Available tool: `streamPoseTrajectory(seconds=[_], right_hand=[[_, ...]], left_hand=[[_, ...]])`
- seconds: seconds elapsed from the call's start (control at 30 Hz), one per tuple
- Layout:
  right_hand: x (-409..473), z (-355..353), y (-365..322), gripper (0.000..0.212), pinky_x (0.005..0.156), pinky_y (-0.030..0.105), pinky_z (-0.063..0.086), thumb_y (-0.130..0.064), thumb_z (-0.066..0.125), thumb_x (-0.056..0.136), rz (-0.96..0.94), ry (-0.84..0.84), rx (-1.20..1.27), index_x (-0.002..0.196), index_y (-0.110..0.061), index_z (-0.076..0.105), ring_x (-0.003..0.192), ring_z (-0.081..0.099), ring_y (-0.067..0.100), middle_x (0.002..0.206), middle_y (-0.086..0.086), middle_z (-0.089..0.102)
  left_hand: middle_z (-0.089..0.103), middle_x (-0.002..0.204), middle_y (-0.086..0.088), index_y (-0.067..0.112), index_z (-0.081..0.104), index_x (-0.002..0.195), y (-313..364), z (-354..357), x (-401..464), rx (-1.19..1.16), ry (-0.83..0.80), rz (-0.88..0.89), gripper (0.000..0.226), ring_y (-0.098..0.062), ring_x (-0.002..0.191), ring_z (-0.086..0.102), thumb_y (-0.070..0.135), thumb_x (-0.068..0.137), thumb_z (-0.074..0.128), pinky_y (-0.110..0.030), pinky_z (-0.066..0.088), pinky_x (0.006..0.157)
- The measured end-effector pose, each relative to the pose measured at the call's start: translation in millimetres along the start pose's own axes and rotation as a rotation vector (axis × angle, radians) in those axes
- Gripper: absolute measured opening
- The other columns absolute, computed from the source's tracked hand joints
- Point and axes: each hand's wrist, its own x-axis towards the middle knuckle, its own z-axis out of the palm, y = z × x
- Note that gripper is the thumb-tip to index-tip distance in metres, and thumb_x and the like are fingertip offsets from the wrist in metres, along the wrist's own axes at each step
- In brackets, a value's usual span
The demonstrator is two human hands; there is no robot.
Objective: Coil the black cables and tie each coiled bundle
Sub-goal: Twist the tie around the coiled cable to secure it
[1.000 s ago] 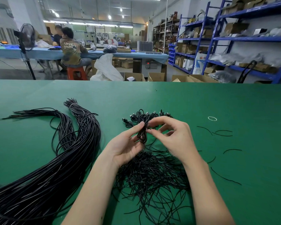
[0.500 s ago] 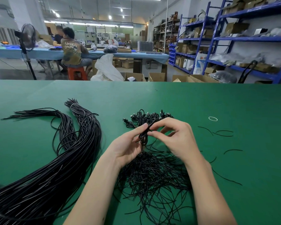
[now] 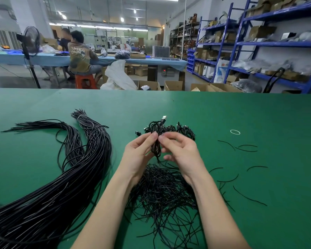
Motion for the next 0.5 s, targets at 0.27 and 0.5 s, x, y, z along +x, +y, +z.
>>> streamPoseTrajectory(seconds=[0.27, 0.5], right_hand=[[1, -3, 13, 0.013, 0.061, 0.01, 0.049, -0.023, 0.081, 0.086, -0.643, 0.167, -0.698, 0.099, -0.026, 0.082, 0.078, 0.071, 0.003, 0.088, -0.021, 0.077], [1, -7, 12, 0.005, 0.063, 0.009, 0.043, -0.02, 0.072, 0.094, -0.696, 0.077, -0.888, 0.093, -0.02, 0.077, 0.08, 0.064, 0.003, 0.087, -0.016, 0.071]], left_hand=[[0.073, 0.105, -0.009, 0.008, 0.075, 0.107, -3, -4, -1, -0.036, 0.077, -0.074, 0.037, -0.014, 0.086, 0.063, 0.029, 0.076, 0.075, -0.022, 0.052, 0.08], [0.075, 0.097, -0.003, 0.013, 0.079, 0.096, -2, -9, -4, 0.02, 0.033, -0.067, 0.029, -0.01, 0.082, 0.065, 0.032, 0.074, 0.077, -0.023, 0.05, 0.078]])
